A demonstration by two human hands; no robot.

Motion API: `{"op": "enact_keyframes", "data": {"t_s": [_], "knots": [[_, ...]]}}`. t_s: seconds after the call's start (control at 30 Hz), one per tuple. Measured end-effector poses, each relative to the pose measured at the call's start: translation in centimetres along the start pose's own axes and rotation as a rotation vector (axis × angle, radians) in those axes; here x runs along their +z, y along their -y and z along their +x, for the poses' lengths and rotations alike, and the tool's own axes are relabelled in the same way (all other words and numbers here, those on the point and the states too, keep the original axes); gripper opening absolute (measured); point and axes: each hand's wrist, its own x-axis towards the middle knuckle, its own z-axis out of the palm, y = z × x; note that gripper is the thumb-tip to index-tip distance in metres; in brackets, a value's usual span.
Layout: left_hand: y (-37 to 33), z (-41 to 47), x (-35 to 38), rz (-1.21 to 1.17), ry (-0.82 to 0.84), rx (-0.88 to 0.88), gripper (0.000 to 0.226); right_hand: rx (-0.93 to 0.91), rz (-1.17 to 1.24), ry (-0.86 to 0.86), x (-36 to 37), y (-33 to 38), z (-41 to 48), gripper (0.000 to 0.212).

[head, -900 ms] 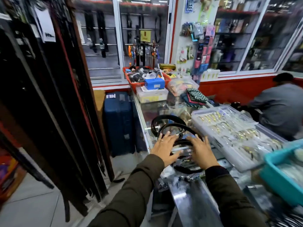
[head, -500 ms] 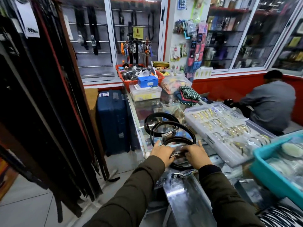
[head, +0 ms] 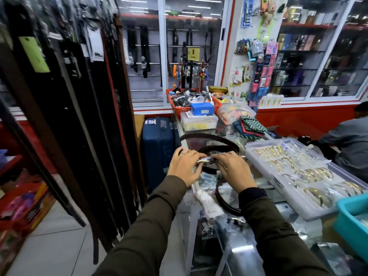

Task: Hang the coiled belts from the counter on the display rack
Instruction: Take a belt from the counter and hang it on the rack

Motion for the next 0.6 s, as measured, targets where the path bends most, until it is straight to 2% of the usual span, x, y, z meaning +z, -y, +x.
{"op": "enact_keyframes", "data": {"t_s": [0.2, 0.3, 0.37, 0.43, 0.53, 0.6], "knots": [[5.0, -2.1, -5.7, 0.03, -0.184, -0.077, 0.029, -0.147, 0.107, -0.026, 0.7, 6.2, 4.3, 0.031], [6.9, -3.5, -7.6, -0.012, -0.321, -0.145, 0.028, -0.161, 0.203, -0.047, 1.2, 9.1, 5.5, 0.032], [7.9, -4.5, -8.7, -0.1, -0.42, -0.253, 0.027, -0.125, 0.309, -0.054, 1.4, 10.9, 6.1, 0.032], [8.3, -4.9, -9.5, -0.363, -0.468, -0.424, 0.027, -0.069, 0.464, -0.035, 1.4, 12.6, 6.4, 0.031], [8.6, -5.0, -10.9, -0.945, -0.477, -0.698, 0.023, -0.045, 0.705, 0.02, 1.6, 15.0, 6.8, 0.03], [9.0, -5.3, -11.5, -1.103, -0.451, -0.728, 0.015, -0.051, 0.82, 0.059, 1.6, 16.1, 7.0, 0.03]]}}
